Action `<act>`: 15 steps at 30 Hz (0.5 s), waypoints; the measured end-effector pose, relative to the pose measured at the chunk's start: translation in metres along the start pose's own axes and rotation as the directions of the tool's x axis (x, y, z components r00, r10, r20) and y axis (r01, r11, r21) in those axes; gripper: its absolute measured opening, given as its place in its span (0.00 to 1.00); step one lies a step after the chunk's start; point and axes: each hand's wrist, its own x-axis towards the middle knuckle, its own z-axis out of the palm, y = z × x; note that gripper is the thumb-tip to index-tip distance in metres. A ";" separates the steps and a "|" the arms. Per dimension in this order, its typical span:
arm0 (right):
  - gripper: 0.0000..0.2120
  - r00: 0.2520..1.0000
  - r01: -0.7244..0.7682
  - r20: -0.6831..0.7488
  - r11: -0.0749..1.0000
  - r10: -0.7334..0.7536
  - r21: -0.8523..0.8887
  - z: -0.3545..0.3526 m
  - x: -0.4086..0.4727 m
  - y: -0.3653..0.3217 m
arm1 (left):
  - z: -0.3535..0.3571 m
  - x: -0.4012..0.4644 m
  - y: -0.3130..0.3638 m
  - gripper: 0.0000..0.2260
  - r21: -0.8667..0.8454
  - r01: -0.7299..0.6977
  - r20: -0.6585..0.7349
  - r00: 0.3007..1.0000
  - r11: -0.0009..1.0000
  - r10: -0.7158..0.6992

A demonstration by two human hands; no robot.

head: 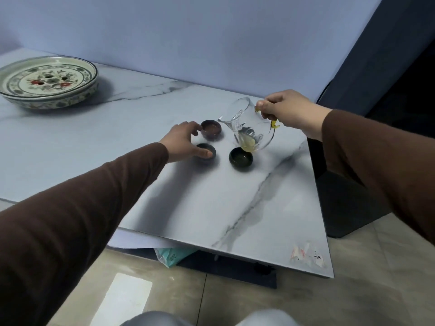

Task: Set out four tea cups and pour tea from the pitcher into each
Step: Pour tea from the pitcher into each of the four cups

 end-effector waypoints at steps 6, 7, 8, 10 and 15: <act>0.16 0.996 0.010 -0.086 0.996 -0.018 -0.092 -0.032 0.009 0.024 | 0.000 0.044 0.035 0.30 0.089 -0.163 -0.072 0.983 0.983 0.169; 0.16 0.996 0.011 -0.086 0.992 -0.022 -0.126 -0.036 0.012 0.027 | 0.004 0.053 0.041 0.29 0.121 -0.181 -0.048 0.981 0.976 0.188; 0.15 0.996 0.013 -0.084 0.986 -0.027 -0.166 -0.038 0.014 0.030 | 0.008 0.062 0.046 0.29 0.152 -0.193 -0.023 0.980 0.969 0.199; 0.15 0.996 0.014 -0.081 0.966 -0.037 -0.260 -0.042 0.018 0.034 | 0.015 0.078 0.055 0.31 0.215 -0.199 0.023 0.980 0.956 0.199; 0.15 0.995 0.018 -0.075 0.890 -0.059 -0.455 -0.048 0.030 0.043 | 0.031 0.105 0.063 0.36 0.326 -0.167 0.121 0.983 0.931 0.134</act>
